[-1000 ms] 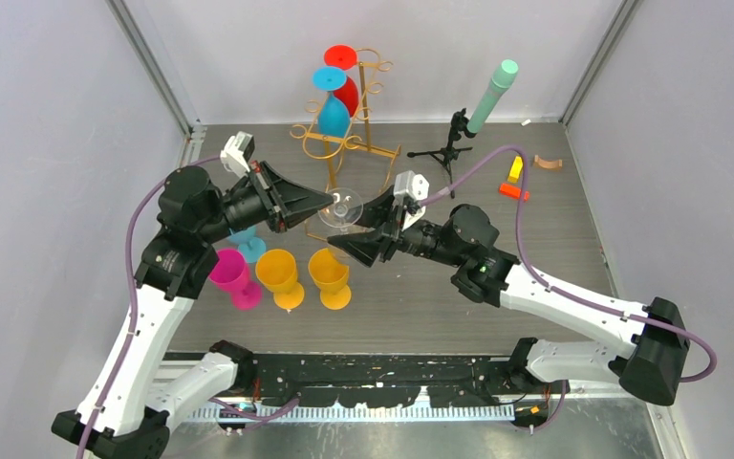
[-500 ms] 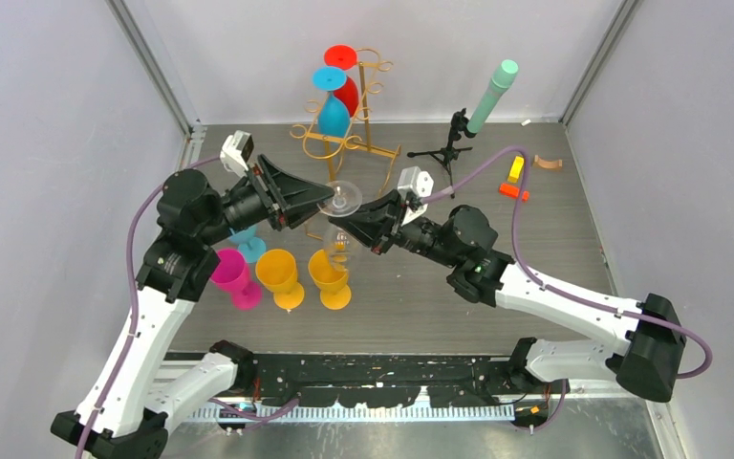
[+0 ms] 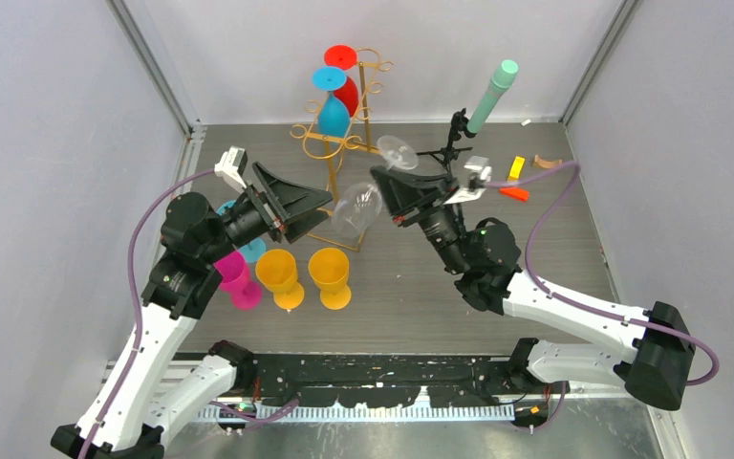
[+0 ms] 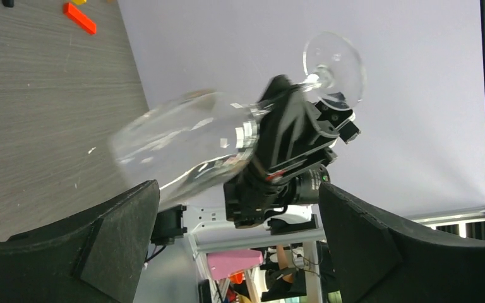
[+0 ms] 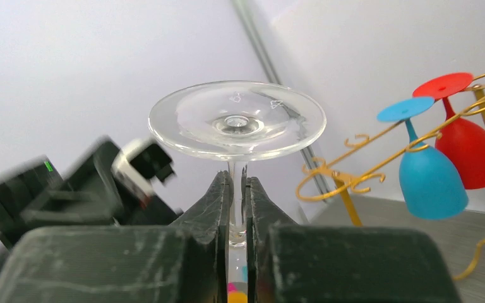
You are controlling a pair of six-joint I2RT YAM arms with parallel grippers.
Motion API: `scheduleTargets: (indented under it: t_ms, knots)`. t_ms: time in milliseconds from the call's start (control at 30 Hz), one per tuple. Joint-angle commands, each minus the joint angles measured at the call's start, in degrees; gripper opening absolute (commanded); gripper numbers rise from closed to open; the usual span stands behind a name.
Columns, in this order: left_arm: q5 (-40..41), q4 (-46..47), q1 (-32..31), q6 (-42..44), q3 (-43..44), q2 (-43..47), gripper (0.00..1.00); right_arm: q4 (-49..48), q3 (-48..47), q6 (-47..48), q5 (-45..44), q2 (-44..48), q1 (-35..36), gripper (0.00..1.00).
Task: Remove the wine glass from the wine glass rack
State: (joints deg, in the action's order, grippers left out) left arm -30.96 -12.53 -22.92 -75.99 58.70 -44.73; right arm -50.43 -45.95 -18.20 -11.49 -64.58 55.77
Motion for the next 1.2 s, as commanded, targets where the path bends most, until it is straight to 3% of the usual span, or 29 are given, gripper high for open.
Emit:
scheduleTargets:
  t_ms: [0, 233, 367, 400, 467, 967, 1167]
  knots:
    - [-0.2, 10.8, -0.7, 1.1, -1.4, -1.0, 1.0, -15.9, 0.3, -13.0, -15.4, 2.0, 0.1, 0.0]
    - [0.2, 14.5, -1.7, 0.3, -1.3, -2.0, 1.0, -15.3, -1.1, -20.2, -23.0, 1.6, 0.1, 0.0]
    - [-1.5, 19.9, -1.8, -2.6, -1.5, -2.9, 0.8, -8.9, -1.5, -25.1, -26.8, 2.7, 0.1, 0.0]
    - [-2.1, 22.0, -1.8, -4.1, -1.7, -3.5, 0.71, -6.5, -1.1, -28.8, -28.4, 3.2, 0.1, 0.0]
    - [-2.8, 24.0, -1.9, -5.5, -1.8, -4.0, 0.68, -5.6, -0.8, -30.8, -28.5, 3.2, 0.1, 0.0]
    - [-0.5, 41.3, -2.7, -22.5, -7.6, -5.9, 0.63, -10.1, 0.5, -34.6, -25.8, -1.3, 0.1, 0.0]
    - [2.5, 41.6, -2.7, -23.2, -8.5, -4.7, 0.37, -12.5, 1.7, -34.6, -25.4, -2.7, 0.1, 0.0]
